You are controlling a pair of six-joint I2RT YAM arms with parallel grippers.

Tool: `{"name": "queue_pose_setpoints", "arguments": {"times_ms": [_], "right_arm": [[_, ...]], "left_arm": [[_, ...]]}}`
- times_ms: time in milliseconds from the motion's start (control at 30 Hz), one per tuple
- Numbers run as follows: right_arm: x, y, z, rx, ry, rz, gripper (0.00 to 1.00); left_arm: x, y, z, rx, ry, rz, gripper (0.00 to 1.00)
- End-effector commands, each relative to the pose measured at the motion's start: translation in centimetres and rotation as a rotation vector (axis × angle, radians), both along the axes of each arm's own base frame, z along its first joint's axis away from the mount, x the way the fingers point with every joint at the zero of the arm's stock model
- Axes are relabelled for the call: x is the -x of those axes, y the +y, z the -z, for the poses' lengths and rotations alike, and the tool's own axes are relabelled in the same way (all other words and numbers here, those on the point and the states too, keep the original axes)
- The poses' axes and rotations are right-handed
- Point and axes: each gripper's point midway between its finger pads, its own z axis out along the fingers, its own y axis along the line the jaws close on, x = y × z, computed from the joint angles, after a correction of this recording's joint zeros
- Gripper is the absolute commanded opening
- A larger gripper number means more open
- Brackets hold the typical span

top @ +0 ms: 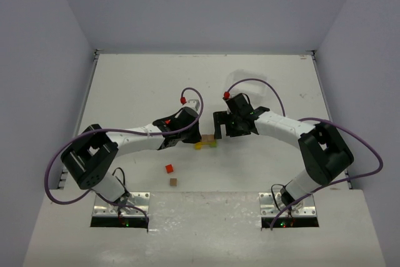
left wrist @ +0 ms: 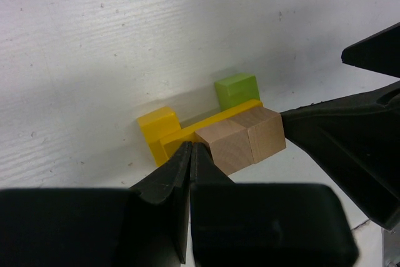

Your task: Build the wood block tower

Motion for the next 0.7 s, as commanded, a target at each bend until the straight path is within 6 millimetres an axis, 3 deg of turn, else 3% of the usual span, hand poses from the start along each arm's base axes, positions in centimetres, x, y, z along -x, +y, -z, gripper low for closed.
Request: {"name": "queue_pose_setpoints", "arguments": {"times_ms": [0,267,667], "right_arm": [[-0.9,1.0,-0.8,-0.030,-0.026,0.003,0.99],[-1.1,1.1,-0.9,-0.034,-0.030,0.003,0.99],[-1.2,1.3,-0.9,-0.039,-0.027,0.000,0.99]], "left_arm": [[-1.2,-1.4,-1.9,0.049,-0.058,0.010,0.00],[-1.4,0.0,-2.7,0.024,-0.085,-0.053,0.00],[-1.1,0.2,-2.8,0.024,-0.085,-0.055,0.00]]}}
